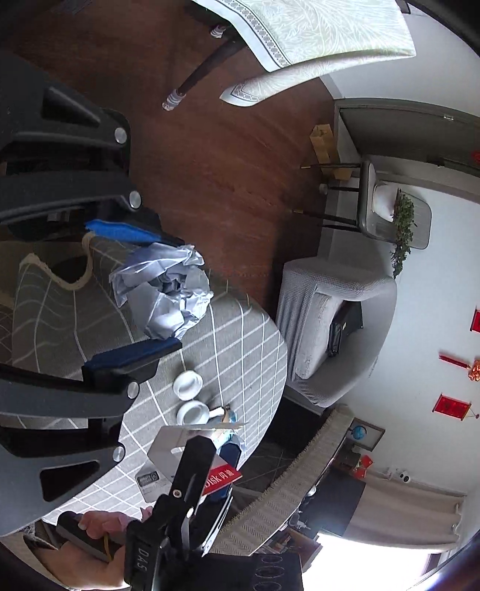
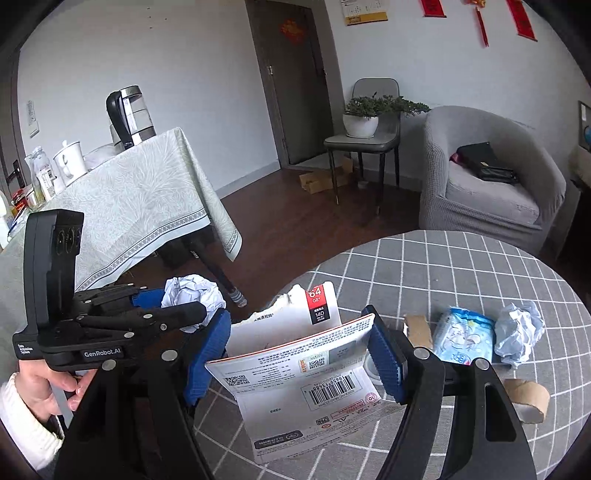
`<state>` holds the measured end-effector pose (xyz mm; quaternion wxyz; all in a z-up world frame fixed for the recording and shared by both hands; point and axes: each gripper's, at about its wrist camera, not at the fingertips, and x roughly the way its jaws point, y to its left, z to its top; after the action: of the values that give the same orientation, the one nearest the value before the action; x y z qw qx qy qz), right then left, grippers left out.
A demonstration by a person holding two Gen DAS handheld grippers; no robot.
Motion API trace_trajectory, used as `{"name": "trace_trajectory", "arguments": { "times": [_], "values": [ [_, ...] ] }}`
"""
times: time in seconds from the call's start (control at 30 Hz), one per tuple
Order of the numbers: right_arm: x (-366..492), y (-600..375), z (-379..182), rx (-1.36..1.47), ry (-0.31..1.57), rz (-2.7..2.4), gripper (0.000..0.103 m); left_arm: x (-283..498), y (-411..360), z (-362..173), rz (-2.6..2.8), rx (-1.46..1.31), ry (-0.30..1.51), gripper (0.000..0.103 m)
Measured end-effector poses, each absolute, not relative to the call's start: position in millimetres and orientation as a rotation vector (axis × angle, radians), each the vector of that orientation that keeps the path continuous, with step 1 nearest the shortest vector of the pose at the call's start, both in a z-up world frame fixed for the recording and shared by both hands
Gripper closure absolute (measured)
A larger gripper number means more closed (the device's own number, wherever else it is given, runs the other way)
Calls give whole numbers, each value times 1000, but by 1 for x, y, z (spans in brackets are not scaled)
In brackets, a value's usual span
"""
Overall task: Collect trash
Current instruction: 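Carry tissue and paper to the green bin and open both grippers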
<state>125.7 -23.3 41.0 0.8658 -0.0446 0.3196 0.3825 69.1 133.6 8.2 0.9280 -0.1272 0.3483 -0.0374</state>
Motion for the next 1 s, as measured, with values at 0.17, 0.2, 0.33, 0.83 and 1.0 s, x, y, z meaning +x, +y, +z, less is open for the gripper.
{"name": "trace_trajectory", "arguments": {
  "times": [0.17,0.2,0.33,0.83,1.0],
  "values": [
    [120,16,42,-119,668,851,29,59,163,-12,-20,-233,762,52],
    [119,24,41,-121,674,860,29,57,168,-17,-11,-235,773,52],
    [116,48,39,-117,691,896,29,50,192,-35,32,-245,816,52],
    [105,129,24,-108,743,979,29,29,255,-110,143,-251,1029,52],
    [104,147,14,-130,775,982,29,25,258,-130,128,-228,1089,52]
  ]
}}
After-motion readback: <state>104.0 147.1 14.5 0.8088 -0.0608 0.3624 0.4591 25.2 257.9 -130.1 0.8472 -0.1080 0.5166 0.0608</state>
